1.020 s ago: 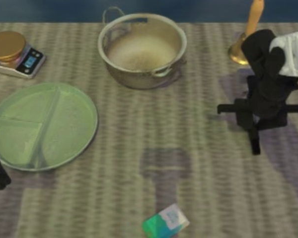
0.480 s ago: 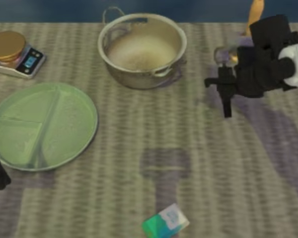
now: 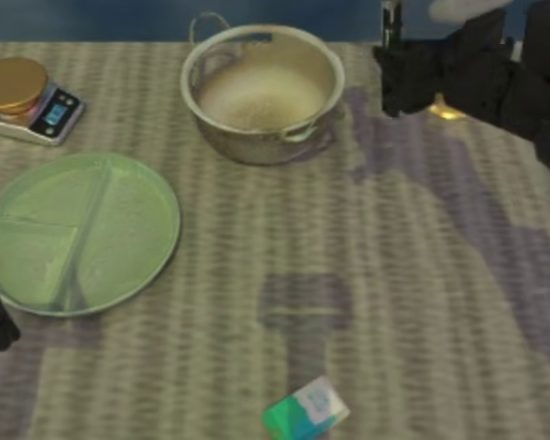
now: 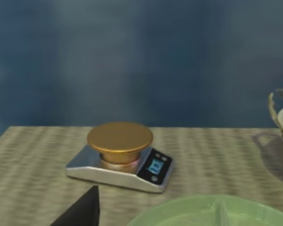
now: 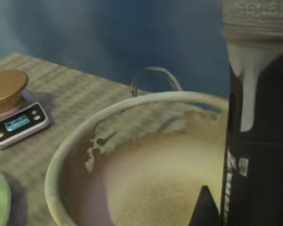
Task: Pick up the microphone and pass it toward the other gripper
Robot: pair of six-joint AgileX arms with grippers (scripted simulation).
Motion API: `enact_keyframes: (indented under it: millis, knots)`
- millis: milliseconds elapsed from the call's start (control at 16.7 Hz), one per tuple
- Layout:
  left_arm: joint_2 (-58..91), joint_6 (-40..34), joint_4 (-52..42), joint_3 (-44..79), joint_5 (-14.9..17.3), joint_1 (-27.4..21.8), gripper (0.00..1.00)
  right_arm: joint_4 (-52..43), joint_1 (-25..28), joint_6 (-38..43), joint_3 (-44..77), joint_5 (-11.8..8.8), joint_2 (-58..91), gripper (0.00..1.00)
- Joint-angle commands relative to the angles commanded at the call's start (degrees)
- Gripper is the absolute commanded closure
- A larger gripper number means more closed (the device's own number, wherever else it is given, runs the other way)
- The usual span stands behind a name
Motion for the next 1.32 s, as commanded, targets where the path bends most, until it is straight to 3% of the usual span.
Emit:
enact_keyframes:
  millis: [180,300,720,840,1200,1320]
  knots:
    - [0.0,0.0,0.0,0.0,0.0,0.0,0.0,9.0,-0.21,-2.22,-3.03,-3.59,-3.75,1.0]
    - [0.0,0.0,0.0,0.0,0.0,0.0,0.0,12.01,-0.31,-3.13,-4.09,-4.92,-5.4,1.0]
    - [0.0,0.0,0.0,0.0,0.0,0.0,0.0,12.34,0.89,-3.11,-4.37,-4.39,-6.23,1.0]
    - [0.0,0.0,0.0,0.0,0.0,0.0,0.0,11.77,3.7,-2.89,-5.45,-1.75,-8.35,1.0]
    - [0.0,0.0,0.0,0.0,0.0,0.0,0.0,8.86,16.38,-1.81,-10.74,10.66,-18.15,1.0]
    - [0.0,0.0,0.0,0.0,0.0,0.0,0.0,8.14,19.47,-1.56,-12.03,13.63,-20.54,1.0]
